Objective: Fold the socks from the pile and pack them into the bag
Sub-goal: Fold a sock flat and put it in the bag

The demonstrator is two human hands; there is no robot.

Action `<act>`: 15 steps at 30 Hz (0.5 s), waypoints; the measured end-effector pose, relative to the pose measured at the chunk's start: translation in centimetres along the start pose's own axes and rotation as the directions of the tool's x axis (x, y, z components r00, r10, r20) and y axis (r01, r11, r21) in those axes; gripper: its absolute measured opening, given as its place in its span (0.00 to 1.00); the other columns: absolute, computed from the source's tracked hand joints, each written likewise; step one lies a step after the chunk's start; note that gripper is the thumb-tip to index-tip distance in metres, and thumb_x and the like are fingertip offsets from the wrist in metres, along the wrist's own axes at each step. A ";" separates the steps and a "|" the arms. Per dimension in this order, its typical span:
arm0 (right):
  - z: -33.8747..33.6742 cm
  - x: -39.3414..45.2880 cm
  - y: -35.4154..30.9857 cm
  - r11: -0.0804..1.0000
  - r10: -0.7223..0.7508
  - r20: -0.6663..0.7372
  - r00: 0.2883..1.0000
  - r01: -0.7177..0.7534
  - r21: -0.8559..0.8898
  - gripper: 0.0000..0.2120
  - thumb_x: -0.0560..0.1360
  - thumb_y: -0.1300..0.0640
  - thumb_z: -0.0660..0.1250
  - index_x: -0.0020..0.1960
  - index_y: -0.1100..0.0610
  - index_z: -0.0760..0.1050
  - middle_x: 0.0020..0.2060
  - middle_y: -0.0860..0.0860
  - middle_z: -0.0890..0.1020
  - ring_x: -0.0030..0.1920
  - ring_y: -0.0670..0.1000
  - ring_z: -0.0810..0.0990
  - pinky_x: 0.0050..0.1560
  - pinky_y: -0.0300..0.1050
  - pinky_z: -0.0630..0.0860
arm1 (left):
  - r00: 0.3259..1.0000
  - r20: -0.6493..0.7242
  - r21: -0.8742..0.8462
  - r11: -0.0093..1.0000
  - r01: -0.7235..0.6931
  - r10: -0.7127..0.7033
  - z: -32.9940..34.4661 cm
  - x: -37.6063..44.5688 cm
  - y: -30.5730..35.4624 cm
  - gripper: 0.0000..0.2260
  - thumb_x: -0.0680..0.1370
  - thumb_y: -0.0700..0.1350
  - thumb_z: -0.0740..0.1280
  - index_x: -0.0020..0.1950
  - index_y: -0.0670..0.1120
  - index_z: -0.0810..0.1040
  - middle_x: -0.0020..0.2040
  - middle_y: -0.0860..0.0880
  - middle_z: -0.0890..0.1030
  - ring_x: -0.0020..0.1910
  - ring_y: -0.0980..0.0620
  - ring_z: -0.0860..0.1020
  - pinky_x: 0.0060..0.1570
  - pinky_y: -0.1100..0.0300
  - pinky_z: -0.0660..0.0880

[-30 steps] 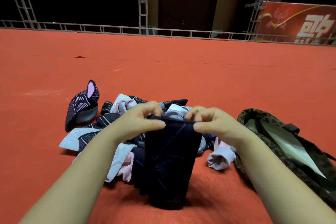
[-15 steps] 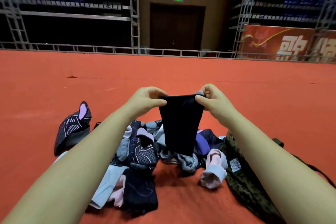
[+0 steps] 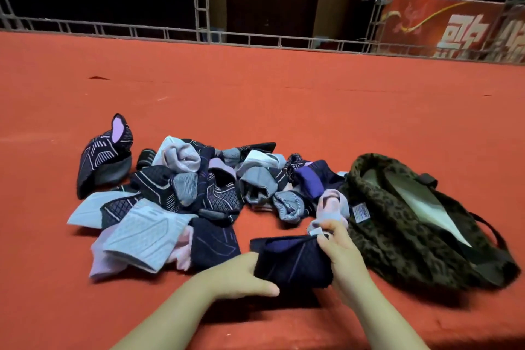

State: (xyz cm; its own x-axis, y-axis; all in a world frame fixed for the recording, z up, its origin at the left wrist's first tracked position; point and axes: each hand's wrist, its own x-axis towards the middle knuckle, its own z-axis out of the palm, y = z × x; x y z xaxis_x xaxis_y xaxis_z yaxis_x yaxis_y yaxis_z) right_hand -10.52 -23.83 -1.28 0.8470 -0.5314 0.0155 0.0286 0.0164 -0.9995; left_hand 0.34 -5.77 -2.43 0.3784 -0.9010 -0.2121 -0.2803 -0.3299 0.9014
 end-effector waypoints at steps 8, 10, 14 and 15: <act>-0.6 1.6 2.1 0.978 0.084 -0.126 0.989 -0.106 -0.181 0.07 0.79 0.60 0.61 0.54 0.49 0.69 0.57 0.55 0.77 0.50 0.46 0.76 0.58 0.44 0.70 | 0.973 -0.225 -0.233 0.973 -0.001 -0.053 2.2 1.1 -1.7 0.15 0.69 0.50 0.68 0.55 0.49 0.78 0.53 0.56 0.83 0.55 0.57 0.80 0.58 0.59 0.74; -0.7 0.8 2.8 0.970 0.100 -0.111 0.989 -0.122 -0.209 0.11 0.79 0.57 0.61 0.60 0.48 0.65 0.52 0.51 0.76 0.47 0.44 0.74 0.53 0.44 0.69 | 0.906 -0.397 -0.272 0.961 0.038 -0.148 2.8 1.5 -2.2 0.12 0.71 0.50 0.70 0.52 0.49 0.79 0.49 0.53 0.84 0.51 0.55 0.81 0.55 0.58 0.75; -2.3 1.1 3.7 0.948 0.168 -0.005 0.986 -0.163 -0.272 0.18 0.79 0.57 0.63 0.67 0.49 0.64 0.39 0.46 0.78 0.38 0.43 0.80 0.44 0.40 0.76 | 0.727 -0.661 -0.154 0.982 0.110 -0.185 3.4 2.2 -2.3 0.08 0.73 0.49 0.70 0.50 0.49 0.77 0.45 0.56 0.80 0.45 0.61 0.77 0.43 0.72 0.70; -3.5 2.0 4.4 0.967 0.165 0.045 0.985 -0.152 -0.203 0.20 0.79 0.62 0.61 0.70 0.54 0.65 0.41 0.45 0.78 0.36 0.40 0.81 0.41 0.36 0.77 | 0.703 -0.691 -0.123 0.985 0.117 -0.170 3.6 2.3 -2.2 0.09 0.73 0.50 0.70 0.49 0.48 0.76 0.43 0.56 0.79 0.43 0.61 0.76 0.40 0.73 0.69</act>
State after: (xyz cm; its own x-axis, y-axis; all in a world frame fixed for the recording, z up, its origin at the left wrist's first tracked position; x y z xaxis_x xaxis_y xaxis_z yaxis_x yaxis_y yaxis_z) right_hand -10.57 -27.79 -5.71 0.8633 -0.4825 -0.1479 -0.2091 -0.0753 -0.9750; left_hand -1.34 -8.15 -6.27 0.9229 -0.3827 -0.0416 -0.1233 -0.3961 0.9099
